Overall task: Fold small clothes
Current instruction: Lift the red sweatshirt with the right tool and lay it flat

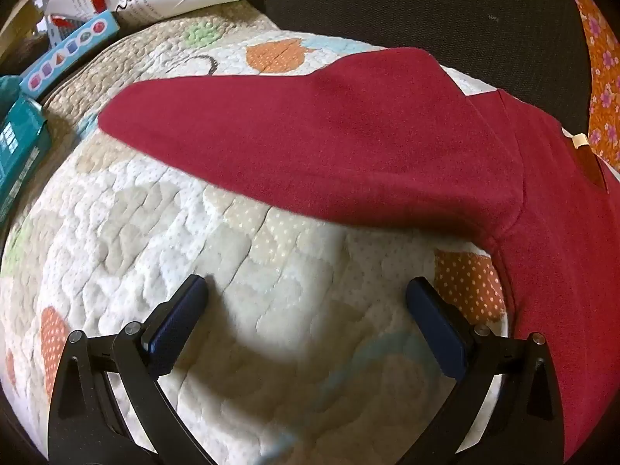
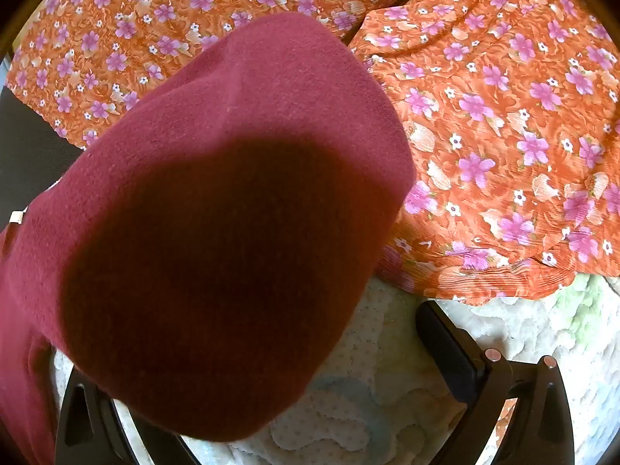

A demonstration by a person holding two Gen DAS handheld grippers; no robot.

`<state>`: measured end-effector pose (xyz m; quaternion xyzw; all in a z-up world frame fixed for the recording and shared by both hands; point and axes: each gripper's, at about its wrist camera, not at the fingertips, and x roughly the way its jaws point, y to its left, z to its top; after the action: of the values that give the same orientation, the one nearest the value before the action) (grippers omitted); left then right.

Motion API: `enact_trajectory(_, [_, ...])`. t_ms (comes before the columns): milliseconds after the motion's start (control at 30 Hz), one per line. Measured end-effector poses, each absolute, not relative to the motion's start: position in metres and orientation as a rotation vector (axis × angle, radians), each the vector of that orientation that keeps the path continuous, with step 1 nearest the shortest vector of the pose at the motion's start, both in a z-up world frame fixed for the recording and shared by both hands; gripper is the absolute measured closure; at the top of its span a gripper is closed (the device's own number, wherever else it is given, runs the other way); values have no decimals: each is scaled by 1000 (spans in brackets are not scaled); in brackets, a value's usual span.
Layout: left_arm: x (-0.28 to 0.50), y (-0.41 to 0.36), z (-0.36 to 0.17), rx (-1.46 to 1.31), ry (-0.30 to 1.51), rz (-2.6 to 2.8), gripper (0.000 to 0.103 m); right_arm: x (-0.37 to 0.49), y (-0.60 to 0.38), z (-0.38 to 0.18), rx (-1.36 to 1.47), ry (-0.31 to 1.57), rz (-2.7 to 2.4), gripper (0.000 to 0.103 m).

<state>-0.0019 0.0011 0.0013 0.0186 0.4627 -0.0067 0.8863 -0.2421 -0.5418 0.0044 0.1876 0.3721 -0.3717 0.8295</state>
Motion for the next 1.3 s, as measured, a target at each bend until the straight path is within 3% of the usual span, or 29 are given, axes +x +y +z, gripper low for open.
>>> enact_trajectory(233, [-25,-9,21,47,937,-45,1,-245,-541,4,418,773,-768,0])
enact_trajectory(333, [-42,-15,38,68,877,-84,0,-253,-529,10,373,825,-761,5])
enact_trajectory(633, [-69,-28,62,99,826,-171,1,-294,-404,69,324,740,-568,8])
enact_trajectory(967, [-85,-24,88,66,808,-215,1,-231,-285,101,155,749,-442,8])
enact_trajectory(1300, [-83,-16,87,66,822,-204,1,-197,-228,103,198,722,-313,8])
